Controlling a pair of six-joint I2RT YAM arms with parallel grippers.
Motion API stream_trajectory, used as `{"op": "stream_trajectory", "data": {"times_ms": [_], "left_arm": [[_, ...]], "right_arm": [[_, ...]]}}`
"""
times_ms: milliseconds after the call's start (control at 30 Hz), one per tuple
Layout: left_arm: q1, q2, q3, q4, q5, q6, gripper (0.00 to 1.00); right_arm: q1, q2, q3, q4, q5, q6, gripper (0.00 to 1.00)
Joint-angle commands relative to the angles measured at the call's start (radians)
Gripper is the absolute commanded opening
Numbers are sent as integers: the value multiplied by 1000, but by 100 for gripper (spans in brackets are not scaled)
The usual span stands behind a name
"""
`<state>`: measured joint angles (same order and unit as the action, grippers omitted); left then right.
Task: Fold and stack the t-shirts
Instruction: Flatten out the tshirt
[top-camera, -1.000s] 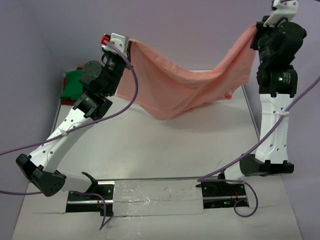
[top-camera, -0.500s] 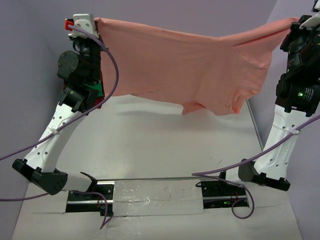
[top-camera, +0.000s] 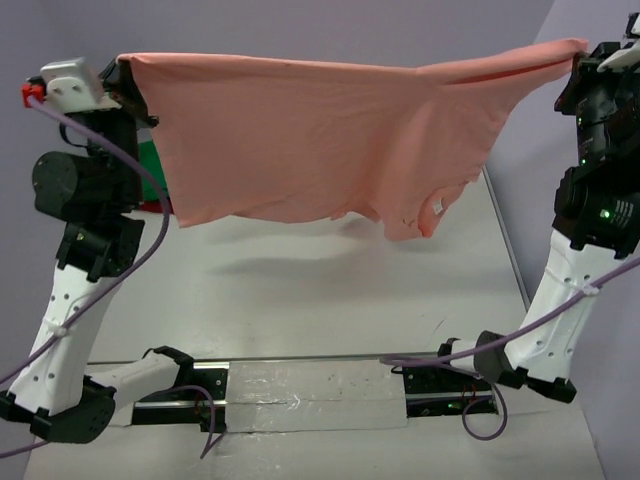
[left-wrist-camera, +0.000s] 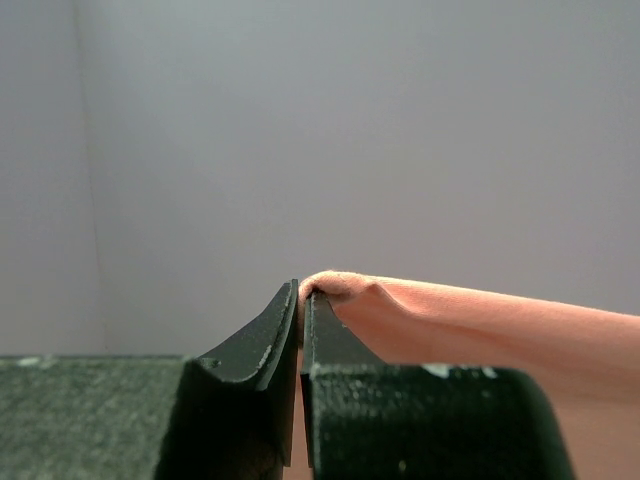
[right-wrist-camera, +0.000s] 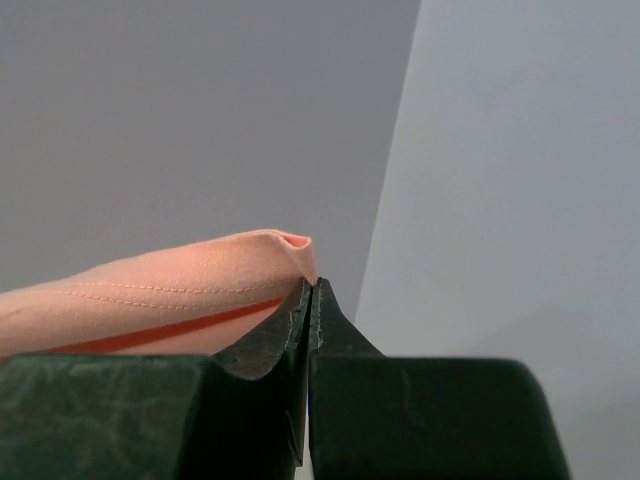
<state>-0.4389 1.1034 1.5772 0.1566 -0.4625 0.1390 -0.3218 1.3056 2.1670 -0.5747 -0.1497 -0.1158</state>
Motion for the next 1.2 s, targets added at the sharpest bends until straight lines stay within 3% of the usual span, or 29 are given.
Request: {"op": "stream_trajectory", "data": {"times_ms": [0,333,667,900,1167], "left_arm": [[38,-109,6,-66,5,-64,0],[134,-290,72,-328,165,-211,0],[252,-304,239,-453,320,-285,0],[281,-206,238,-381,370,-283,0],[278,-123,0,-200,406,-279,0]], "right_arm": [[-19,-126,-5,4,-19,16,0],[-19,-416,-43,-99,-96,13,0],[-19,-414,91,-171,-48,11,0],[-19,-287,71,-104,-44,38,0],[-13,-174,-151,71,4,16,0]]}}
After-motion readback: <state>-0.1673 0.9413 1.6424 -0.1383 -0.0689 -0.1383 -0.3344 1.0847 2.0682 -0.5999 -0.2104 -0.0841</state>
